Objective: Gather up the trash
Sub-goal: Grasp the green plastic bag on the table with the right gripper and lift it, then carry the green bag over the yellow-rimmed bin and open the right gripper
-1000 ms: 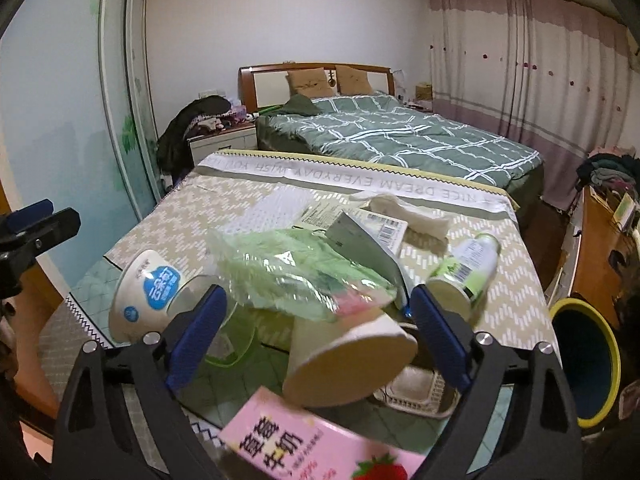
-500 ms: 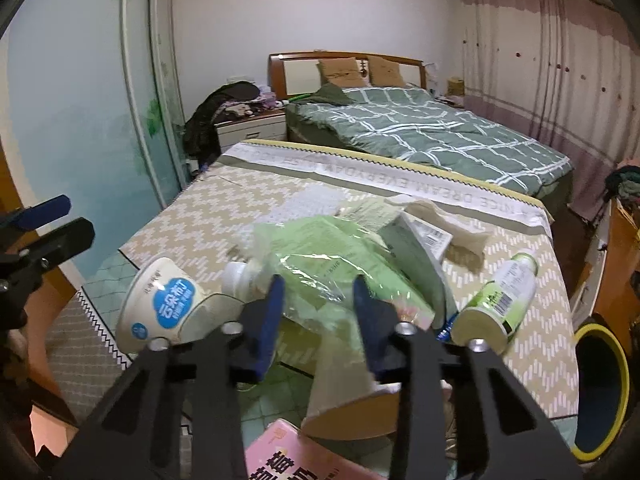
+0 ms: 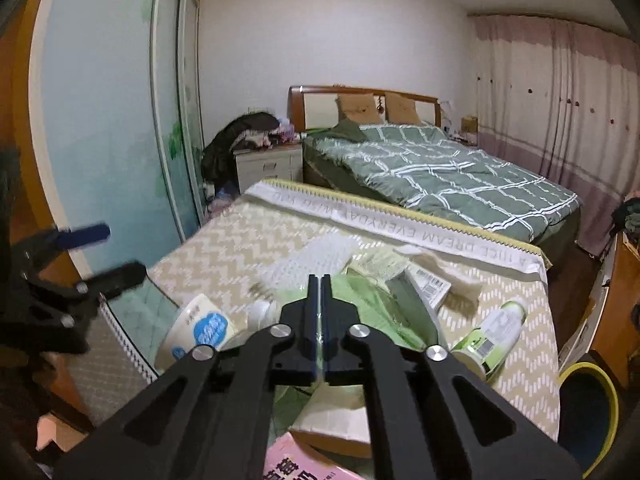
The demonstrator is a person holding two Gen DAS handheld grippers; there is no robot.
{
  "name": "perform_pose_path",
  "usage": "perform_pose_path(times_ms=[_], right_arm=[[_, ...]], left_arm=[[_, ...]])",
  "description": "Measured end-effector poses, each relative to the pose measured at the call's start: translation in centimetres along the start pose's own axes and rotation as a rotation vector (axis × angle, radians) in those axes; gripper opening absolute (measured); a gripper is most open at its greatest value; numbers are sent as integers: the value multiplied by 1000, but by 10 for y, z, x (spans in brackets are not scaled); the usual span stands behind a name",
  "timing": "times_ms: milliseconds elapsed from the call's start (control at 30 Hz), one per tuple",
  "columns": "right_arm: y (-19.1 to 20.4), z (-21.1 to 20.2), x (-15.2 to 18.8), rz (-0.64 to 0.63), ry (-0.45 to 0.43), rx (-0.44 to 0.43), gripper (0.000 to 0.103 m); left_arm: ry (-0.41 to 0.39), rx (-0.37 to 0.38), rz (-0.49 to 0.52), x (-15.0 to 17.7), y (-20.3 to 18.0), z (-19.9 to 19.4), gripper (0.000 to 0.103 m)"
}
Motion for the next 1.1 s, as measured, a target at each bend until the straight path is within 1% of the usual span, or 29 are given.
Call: perform_pose_path(times_ms=[67, 167, 267, 367, 400, 433, 467, 500, 633, 733, 833, 867, 967, 1033, 1100], right_arm=[[7, 11, 3, -9, 28, -1, 33], [18, 25, 2, -34, 59, 6, 43], [25, 41, -1, -74, 98, 60, 43], [26, 56, -4, -95, 128, 127, 43], [25, 59, -4, -98, 134, 138, 43], [24, 61, -4, -93, 140, 139, 36], [22, 62, -4, -82, 142, 133, 13], [20, 60, -5, -73, 136, 122, 8], [13, 36, -12, -32, 65, 42, 6], [10, 4, -21, -10, -14, -29, 5], [11, -23, -27, -6, -83, -72, 5], [9, -36, -29, -5, -118, -73, 5], [1, -63, -30, 4, -186, -60, 5], [-10, -76, -29, 16, -211, -38, 5], [-31, -87, -24, 50, -228, 1, 5]], left_arm=[[-3, -1, -2, 0, 1, -2, 99], [-12, -13, -6, -2, 5, -7, 99], [-21, -20, -14, -3, 10, -10, 99], [-17, -19, -19, -2, 13, -9, 99], [-15, -17, -20, -1, 15, -8, 99], [-12, -13, -20, -1, 16, -7, 99], [-10, -11, -18, -1, 16, -6, 99], [-9, -10, -17, -1, 15, -6, 99], [-8, -7, -16, -1, 16, -3, 99], [-9, -5, -12, -3, 15, -3, 99], [-11, -1, -1, -4, 10, -2, 99], [-11, 1, 2, -4, 8, -2, 99], [-15, 10, 17, -4, 0, -5, 99], [-20, 21, 28, -4, -7, -7, 99], [-22, 33, 38, -3, -14, -9, 99]])
Point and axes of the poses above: each gripper's, at about its wrist camera, not at the fingertips, and z roughly the way its jaws point, y to its left, x to its underside, the point moved 7 cm from there along z, roughly the way its jaws point, and after that the axes turned 15 degrees about y, right-handed, at the moved point
